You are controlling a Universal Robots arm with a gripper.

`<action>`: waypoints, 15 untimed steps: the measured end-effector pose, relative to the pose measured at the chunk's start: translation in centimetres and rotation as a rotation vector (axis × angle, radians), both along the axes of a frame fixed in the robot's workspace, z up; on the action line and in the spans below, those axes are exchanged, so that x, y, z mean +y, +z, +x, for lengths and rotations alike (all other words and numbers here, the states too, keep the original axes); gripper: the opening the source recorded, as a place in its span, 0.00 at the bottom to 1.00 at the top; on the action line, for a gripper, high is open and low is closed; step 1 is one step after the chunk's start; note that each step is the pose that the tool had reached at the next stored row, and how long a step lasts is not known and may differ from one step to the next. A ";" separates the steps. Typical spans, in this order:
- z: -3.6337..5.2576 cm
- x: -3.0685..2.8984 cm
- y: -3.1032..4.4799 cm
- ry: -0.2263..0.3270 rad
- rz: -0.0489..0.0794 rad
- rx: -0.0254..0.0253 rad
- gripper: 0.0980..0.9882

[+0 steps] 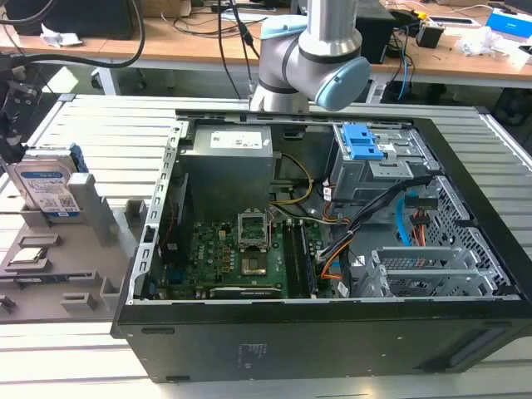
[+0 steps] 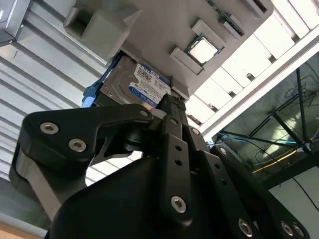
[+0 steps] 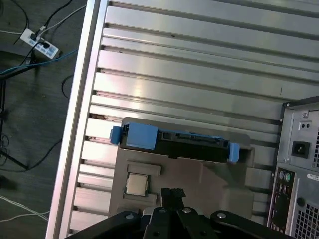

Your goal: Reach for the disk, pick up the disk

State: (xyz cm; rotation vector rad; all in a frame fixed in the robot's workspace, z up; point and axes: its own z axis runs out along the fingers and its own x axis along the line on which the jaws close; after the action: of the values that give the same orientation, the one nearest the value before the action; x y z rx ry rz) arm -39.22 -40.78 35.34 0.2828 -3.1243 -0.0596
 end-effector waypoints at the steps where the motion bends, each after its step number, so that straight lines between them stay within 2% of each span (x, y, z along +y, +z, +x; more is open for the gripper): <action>1: 0.00 0.00 -0.01 0.030 0.000 -0.0001 0.01; 5: 0.00 0.00 0.00 0.093 0.000 0.0000 0.01; 6: 0.00 0.00 0.00 0.131 0.000 0.0000 0.01; 10: 0.00 0.00 0.00 0.223 0.000 0.0000 0.01; 15: 0.00 0.00 0.00 0.285 0.000 0.0000 0.01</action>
State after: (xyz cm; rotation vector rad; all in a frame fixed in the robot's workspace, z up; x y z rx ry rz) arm -39.22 -40.78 35.34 0.7227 -3.0472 -0.0580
